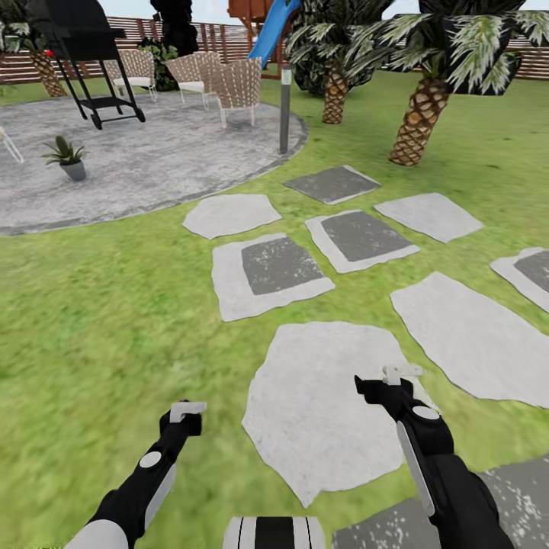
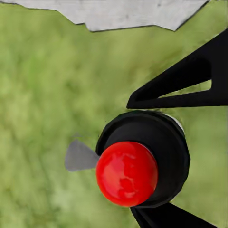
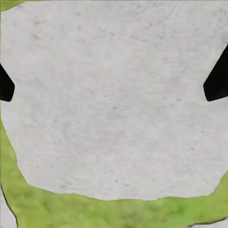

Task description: Pick up the pesticide atomizer in the garden and spray insectifuge to fully cover both potted plants in the garden.

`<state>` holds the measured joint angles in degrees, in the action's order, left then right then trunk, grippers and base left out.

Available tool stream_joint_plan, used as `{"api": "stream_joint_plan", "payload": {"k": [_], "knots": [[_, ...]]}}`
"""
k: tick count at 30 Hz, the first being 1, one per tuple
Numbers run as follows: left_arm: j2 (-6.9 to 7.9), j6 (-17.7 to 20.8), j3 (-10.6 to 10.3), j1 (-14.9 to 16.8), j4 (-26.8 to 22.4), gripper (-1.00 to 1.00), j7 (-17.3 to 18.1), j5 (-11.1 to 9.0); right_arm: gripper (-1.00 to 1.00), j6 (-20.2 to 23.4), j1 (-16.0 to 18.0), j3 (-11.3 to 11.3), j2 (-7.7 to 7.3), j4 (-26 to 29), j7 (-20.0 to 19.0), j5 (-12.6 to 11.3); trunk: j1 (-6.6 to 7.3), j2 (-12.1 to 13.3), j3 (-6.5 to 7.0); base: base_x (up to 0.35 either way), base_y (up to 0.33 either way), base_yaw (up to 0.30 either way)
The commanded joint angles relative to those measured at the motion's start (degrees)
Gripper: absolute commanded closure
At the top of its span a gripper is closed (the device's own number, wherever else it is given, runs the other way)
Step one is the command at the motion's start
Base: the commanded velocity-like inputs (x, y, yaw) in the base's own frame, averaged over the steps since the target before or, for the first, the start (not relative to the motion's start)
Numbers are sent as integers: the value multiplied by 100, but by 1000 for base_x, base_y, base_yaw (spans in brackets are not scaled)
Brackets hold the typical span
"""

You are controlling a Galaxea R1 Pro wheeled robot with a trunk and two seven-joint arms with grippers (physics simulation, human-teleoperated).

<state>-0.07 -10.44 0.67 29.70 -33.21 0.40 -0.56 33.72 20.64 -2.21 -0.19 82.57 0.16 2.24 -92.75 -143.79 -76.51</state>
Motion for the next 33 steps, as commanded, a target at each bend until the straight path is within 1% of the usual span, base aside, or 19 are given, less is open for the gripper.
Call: {"api": "stream_joint_plan", "payload": {"k": [1, 33], "knots": [[-1, -20, 3, 4, 7, 100, 4, -5, -100, 36, 1, 1, -2, 10, 2, 22, -1, -1, -4, 166, 277, 261], [-1, -20, -2, 2, 7, 100, 13, -6, -100, 38, 1, 1, -1, 7, 2, 22, -1, -1, -4, 191, 266, 262]]}}
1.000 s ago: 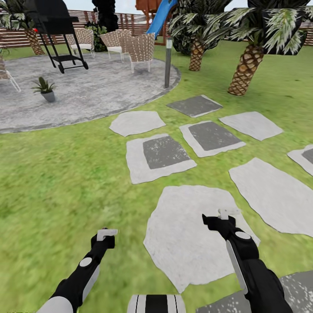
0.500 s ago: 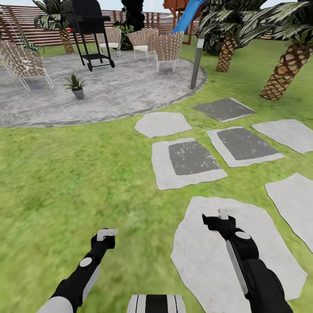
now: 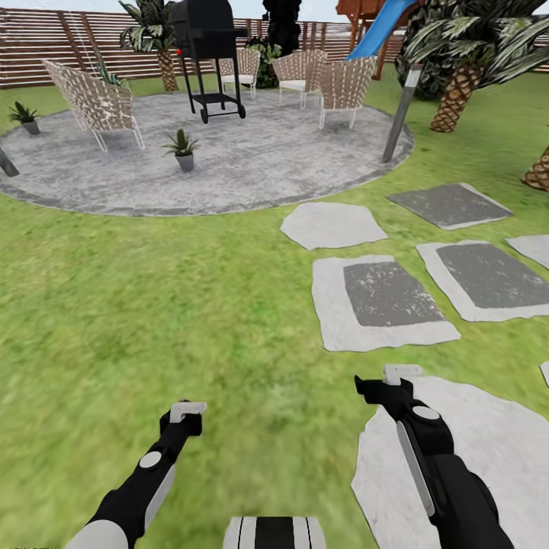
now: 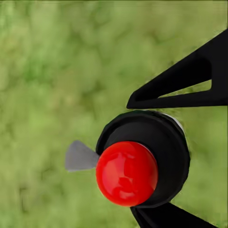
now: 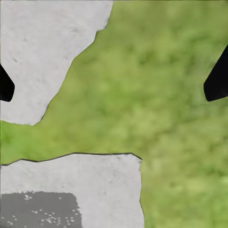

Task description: Pick up the pesticide atomizer in the garden and spray insectifuge to fully cover both potted plants in the garden.

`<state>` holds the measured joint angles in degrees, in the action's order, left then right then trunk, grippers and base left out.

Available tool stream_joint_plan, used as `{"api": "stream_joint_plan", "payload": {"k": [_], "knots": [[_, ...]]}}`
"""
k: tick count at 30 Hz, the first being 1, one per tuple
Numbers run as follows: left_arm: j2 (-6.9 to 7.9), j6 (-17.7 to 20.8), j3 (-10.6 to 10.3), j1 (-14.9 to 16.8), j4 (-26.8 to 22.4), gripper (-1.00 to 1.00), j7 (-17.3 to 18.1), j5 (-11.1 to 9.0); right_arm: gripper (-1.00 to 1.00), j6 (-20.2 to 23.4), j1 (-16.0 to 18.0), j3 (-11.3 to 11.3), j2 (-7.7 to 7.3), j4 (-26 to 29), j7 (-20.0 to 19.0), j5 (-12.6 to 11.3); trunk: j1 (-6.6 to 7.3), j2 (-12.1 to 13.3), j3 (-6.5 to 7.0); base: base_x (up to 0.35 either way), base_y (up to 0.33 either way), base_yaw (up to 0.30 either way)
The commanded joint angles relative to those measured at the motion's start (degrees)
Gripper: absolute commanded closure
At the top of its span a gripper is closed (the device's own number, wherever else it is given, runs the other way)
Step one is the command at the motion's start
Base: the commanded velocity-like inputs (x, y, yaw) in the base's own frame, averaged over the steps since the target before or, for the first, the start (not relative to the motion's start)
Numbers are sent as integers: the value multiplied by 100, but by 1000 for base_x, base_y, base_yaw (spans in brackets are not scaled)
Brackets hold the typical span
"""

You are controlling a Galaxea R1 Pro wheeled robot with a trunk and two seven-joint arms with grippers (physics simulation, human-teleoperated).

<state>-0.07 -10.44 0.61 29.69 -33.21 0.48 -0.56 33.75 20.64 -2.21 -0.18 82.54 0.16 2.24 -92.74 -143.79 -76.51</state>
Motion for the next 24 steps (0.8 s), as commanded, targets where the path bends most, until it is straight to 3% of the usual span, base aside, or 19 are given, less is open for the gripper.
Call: {"api": "stream_joint_plan", "payload": {"k": [1, 24], "knots": [[-2, -20, 2, 3, 7, 100, 5, -5, -100, 35, 1, 1, -1, 11, 2, 22, -1, -1, -4, 192, 265, 262], [-2, -20, 0, 5, 7, 100, 5, -1, -100, 34, 1, 1, -14, 16, 2, 22, -1, -1, -4, 231, 258, 262]]}}
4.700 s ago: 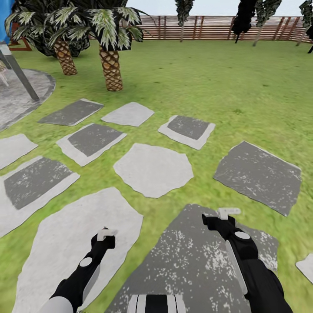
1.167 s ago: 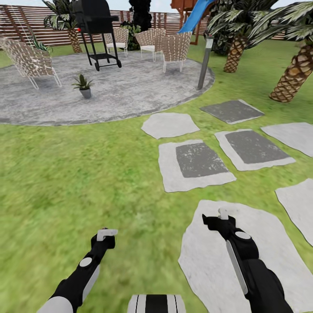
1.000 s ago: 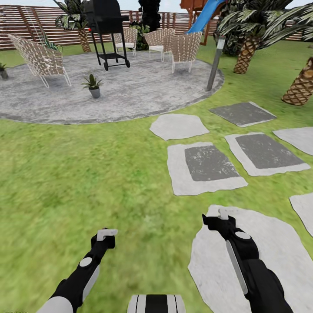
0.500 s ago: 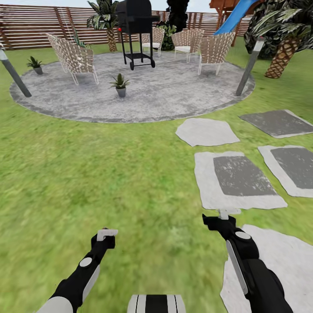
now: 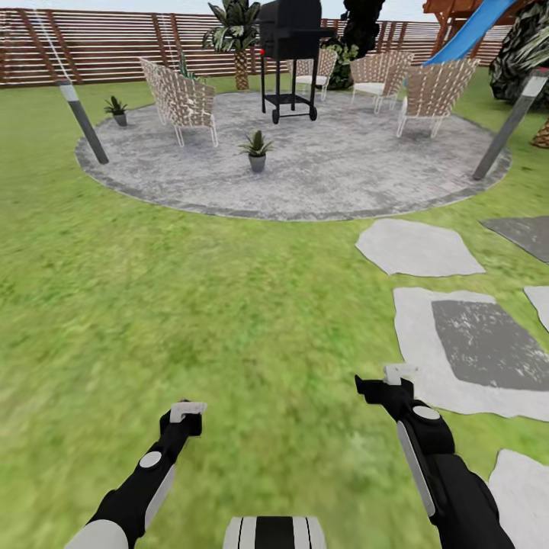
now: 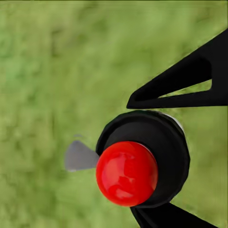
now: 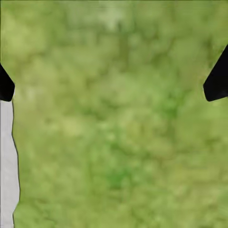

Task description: Pick up the pesticide atomizer in the garden and spray insectifuge to fully cover both potted plants in the garden.

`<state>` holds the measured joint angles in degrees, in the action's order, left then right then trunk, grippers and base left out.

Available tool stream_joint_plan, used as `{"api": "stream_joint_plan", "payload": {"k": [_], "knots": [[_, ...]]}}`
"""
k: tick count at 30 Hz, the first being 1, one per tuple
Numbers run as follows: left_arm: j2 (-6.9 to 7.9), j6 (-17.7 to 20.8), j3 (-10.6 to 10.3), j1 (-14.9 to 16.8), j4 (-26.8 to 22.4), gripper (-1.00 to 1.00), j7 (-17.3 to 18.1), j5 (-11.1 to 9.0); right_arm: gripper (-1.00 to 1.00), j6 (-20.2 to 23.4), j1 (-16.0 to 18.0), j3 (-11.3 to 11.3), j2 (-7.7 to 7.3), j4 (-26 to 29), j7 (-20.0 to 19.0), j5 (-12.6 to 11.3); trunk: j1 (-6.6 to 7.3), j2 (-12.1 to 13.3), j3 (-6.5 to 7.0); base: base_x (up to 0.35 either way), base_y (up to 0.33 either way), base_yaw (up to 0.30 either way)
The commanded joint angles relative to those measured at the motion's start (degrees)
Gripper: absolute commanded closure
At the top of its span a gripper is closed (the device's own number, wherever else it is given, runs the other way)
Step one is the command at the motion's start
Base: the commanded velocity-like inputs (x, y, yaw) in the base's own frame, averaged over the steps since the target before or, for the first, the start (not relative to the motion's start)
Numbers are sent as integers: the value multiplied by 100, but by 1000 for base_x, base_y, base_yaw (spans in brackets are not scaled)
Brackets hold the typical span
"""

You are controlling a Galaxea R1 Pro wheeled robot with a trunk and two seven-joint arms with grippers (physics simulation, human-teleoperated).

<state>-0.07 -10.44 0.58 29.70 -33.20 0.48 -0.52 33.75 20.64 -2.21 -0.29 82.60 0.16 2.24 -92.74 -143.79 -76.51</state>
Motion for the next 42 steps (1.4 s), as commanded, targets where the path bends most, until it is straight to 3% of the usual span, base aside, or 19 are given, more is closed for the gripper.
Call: {"api": "stream_joint_plan", "payload": {"k": [1, 22, 42], "knots": [[-2, -20, 4, 5, 7, 100, 5, -6, -100, 35, 1, 2, -3, 10, 2, 22, -2, -1, -4, 247, 258, 262], [-2, -20, 8, 9, 7, 100, 2, -8, -100, 35, 1, 1, 0, 11, 2, 22, -2, -1, -4, 254, 253, 257], [-2, -20, 5, 4, 7, 100, 5, -9, -100, 34, 1, 0, -7, 7, 2, 22, -2, -1, -4, 342, 27, 16]]}}
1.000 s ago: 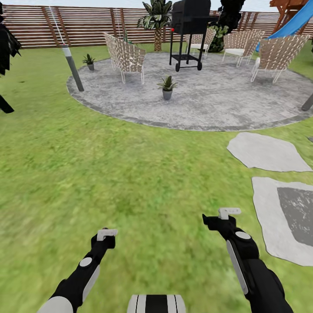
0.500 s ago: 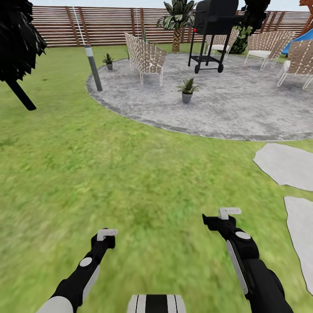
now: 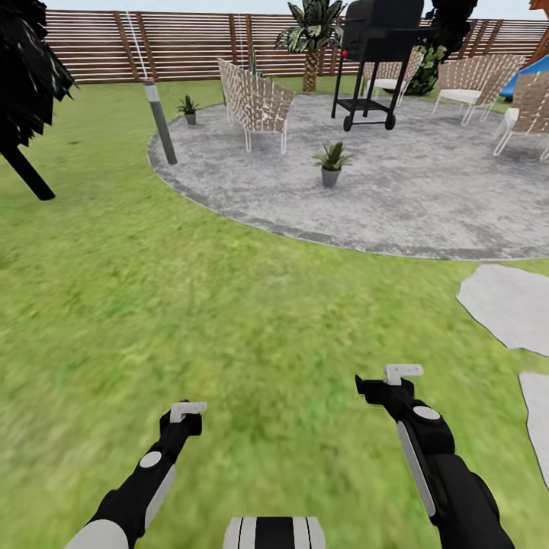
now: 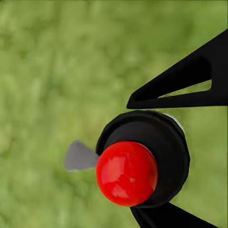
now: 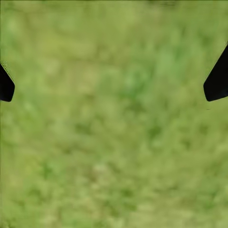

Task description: Pick up the pesticide atomizer in the garden and spray insectifuge to fully cover both potted plants in the garden.

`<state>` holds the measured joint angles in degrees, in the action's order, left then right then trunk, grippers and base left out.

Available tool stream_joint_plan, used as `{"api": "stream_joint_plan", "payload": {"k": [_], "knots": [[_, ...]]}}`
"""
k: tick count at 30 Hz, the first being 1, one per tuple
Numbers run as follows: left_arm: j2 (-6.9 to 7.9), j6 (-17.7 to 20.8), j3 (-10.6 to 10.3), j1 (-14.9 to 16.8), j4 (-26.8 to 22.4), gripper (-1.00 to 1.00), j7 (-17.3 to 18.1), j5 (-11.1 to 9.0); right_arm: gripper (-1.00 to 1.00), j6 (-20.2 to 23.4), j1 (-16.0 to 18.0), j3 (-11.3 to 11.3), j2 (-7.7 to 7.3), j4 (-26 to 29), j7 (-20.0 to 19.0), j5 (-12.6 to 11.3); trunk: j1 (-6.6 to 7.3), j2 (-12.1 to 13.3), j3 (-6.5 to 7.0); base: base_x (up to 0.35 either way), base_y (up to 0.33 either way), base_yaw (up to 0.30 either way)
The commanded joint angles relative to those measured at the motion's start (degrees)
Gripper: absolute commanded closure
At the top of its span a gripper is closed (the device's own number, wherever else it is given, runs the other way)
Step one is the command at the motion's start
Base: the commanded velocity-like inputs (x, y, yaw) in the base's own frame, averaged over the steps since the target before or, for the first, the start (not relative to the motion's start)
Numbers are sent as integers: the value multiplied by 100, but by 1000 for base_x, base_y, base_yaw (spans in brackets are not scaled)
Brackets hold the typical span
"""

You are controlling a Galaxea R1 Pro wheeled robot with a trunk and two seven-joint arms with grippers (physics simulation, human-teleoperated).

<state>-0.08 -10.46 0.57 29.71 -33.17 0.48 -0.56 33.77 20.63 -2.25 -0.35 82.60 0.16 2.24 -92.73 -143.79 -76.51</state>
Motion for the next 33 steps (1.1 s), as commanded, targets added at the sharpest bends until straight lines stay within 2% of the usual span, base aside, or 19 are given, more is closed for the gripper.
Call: {"api": "stream_joint_plan", "payload": {"k": [1, 33], "knots": [[-1, -17, 5, 2, 3, 100, 5, -4, -100, 31, 2, 4, -1, 4, 2, 22, -3, -1, -4, 347, 0, 0], [-1, -17, 5, 3, 3, 100, 5, -6, -100, 33, 3, 5, 0, 4, -7, 21, -3, -1, -4, 347, 0, 0]]}}
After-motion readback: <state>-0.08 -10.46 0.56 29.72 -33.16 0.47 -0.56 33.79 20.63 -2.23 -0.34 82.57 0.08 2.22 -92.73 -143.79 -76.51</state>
